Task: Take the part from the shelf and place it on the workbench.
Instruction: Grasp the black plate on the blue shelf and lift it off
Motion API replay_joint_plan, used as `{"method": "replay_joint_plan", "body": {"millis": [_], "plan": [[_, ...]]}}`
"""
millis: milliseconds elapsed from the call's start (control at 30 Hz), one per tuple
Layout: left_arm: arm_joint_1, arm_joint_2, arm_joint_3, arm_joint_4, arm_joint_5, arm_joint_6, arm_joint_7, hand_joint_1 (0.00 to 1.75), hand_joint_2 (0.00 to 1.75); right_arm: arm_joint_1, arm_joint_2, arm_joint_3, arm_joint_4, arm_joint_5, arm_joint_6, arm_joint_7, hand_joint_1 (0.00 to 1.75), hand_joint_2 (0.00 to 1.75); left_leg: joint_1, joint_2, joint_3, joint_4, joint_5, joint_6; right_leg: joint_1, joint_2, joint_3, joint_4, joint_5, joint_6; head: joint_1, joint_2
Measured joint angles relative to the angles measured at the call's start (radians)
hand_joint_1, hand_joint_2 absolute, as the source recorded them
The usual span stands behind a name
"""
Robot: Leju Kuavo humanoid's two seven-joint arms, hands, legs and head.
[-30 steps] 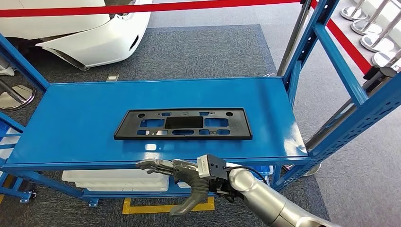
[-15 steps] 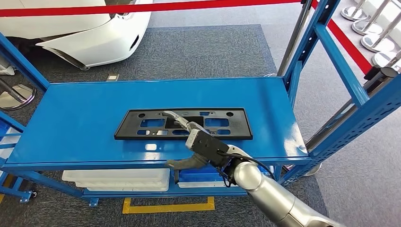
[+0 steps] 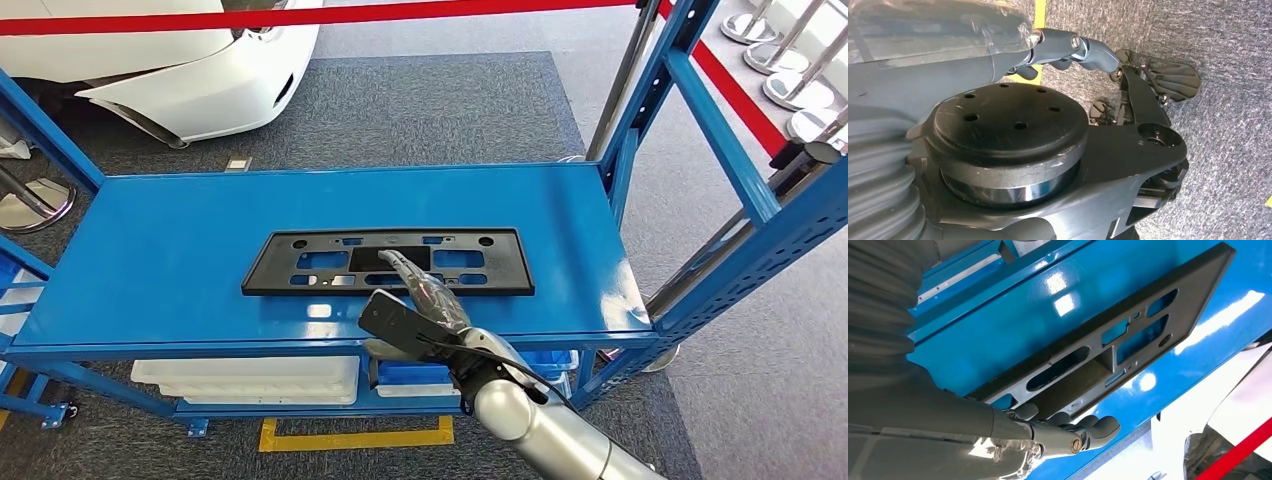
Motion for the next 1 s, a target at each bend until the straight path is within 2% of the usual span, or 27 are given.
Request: {"method": "replay_joint_plan", "body": {"millis": [433,800,1000], "plan": [[0.000,0.000,0.001,0.000,-0.011,-0.007,0.007,0.00,1.75,0.020,0.011,0.002,-0.001,0.102,0.008,0.076,0.00,1.75,0.000,0.000,0.000,0.000,0.000,0.000,0.000,0.000,0.000,0.000,0.000,0.000,0.001,0.000],[0.000,0.000,0.001,0.000,-0.045,-0.016,0.022,0.00,1.75,0.059,-0.004,-0.017,0.036,0.447,0.010,0.325,0.00,1.75,0.000,0.000,0.000,0.000,0.000,0.000,0.000,0.000,0.000,0.000,0.000,0.000,0.000,0.000],[0.000,0.000,0.001,0.000,-0.040,-0.013,0.022,0.00,1.75,0.060,-0.028,-0.055,0.058,0.520,0.004,0.352,0.00,1.75,0.000,0.000,0.000,0.001,0.000,0.000,0.000,0.000,0.000,0.000,0.001,0.001,0.001,0.000]]}}
